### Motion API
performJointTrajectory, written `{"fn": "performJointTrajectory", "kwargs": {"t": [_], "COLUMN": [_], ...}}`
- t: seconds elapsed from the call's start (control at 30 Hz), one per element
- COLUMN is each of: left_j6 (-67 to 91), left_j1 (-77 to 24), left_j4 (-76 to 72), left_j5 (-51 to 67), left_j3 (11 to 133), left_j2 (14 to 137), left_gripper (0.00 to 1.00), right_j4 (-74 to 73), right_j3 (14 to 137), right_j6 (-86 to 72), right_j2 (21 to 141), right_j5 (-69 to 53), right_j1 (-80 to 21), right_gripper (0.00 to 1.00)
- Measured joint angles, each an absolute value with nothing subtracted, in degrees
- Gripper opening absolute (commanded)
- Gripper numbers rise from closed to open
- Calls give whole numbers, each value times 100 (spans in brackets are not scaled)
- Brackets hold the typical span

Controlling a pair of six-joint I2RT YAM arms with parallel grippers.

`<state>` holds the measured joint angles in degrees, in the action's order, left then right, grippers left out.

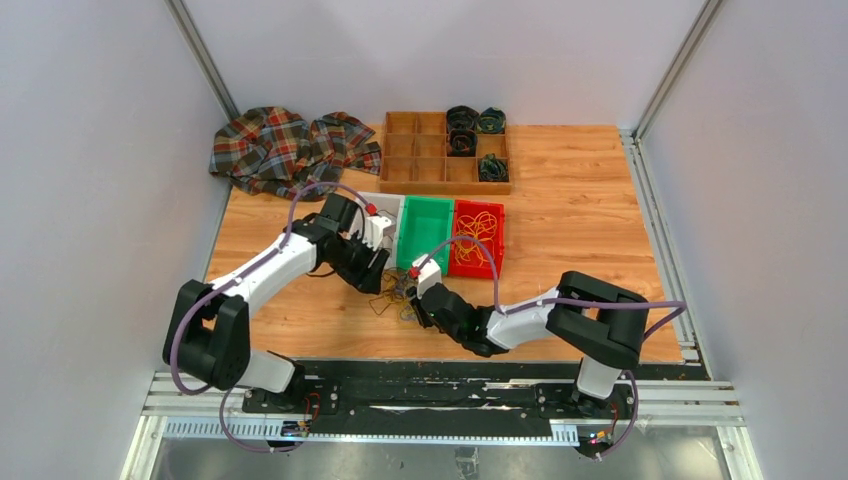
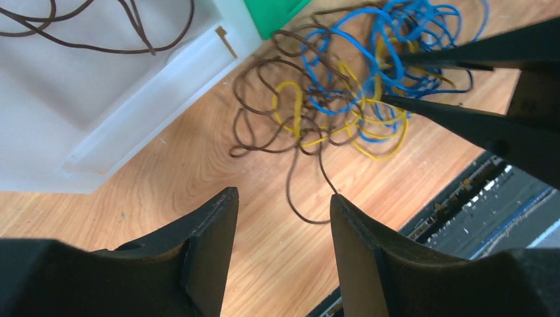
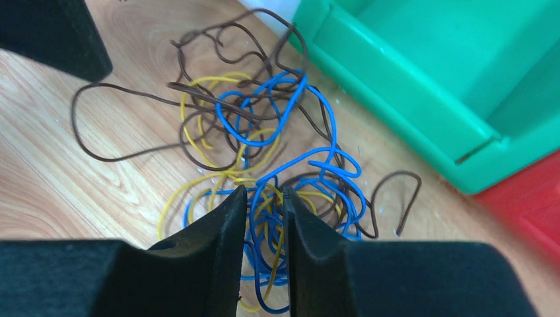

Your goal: Untangle the cables

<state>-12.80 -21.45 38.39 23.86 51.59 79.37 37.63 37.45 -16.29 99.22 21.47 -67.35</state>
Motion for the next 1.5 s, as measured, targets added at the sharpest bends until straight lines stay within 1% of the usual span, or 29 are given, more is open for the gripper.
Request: {"fn": "performJointTrajectory", "kwargs": {"t": [0.1, 0.27, 0.43, 0.63, 0.73, 0.9, 1.0, 1.07, 1.13, 1.2, 1.3, 1.43, 1.5], "left_j6": [-1135, -1000, -1031, -1457, -1662, -1946, -2073, -2110, -2141, -2165, -2215, -2235, -2224], "left_j1": [-2145, -2145, -2145, -2147, -2161, -2265, -2324, -2342, -2346, -2346, -2349, -2349, -2349], "left_j4": [3546, 3153, 2985, 3039, 3046, 3000, 2936, 2884, 2858, 2849, 2947, 3387, 3597], "left_j5": [2252, 2224, 2613, 3251, 3463, 3607, 3603, 3583, 3542, 3492, 3415, 3225, 3087], "left_j3": [5065, 5059, 5057, 5057, 5059, 5157, 5229, 5234, 5234, 5234, 5242, 5468, 5701], "left_j2": [8121, 8322, 8576, 8875, 8943, 9048, 9190, 9271, 9319, 9323, 9236, 8781, 8326], "left_gripper": [57, 55, 53, 53, 51, 43, 36, 27, 14, 6, 1, 1, 1], "right_j4": [3898, 4117, 4169, 4169, 4171, 4174, 4171, 4169, 4165, 4154, 4123, 4080, 4064], "right_j3": [3496, 3041, 2961, 2961, 2961, 2961, 2917, 2875, 2823, 2775, 2696, 2571, 2528], "right_j6": [-1726, -1872, -1951, -1968, -1970, -1970, -1970, -1973, -1973, -1973, -1973, -1973, -1973], "right_j2": [9891, 9618, 9568, 9568, 9568, 9566, 9515, 9459, 9391, 9323, 9214, 9063, 9013], "right_j5": [2130, 2097, 2062, 2016, 1977, 1949, 1922, 1885, 1844, 1822, 1811, 1815, 1820], "right_j1": [-6735, -6735, -6735, -6735, -6735, -6735, -6733, -6733, -6733, -6733, -6733, -6733, -6733], "right_gripper": [15, 13, 10, 8, 8, 7, 6, 5, 5, 5, 4, 4, 4]}}
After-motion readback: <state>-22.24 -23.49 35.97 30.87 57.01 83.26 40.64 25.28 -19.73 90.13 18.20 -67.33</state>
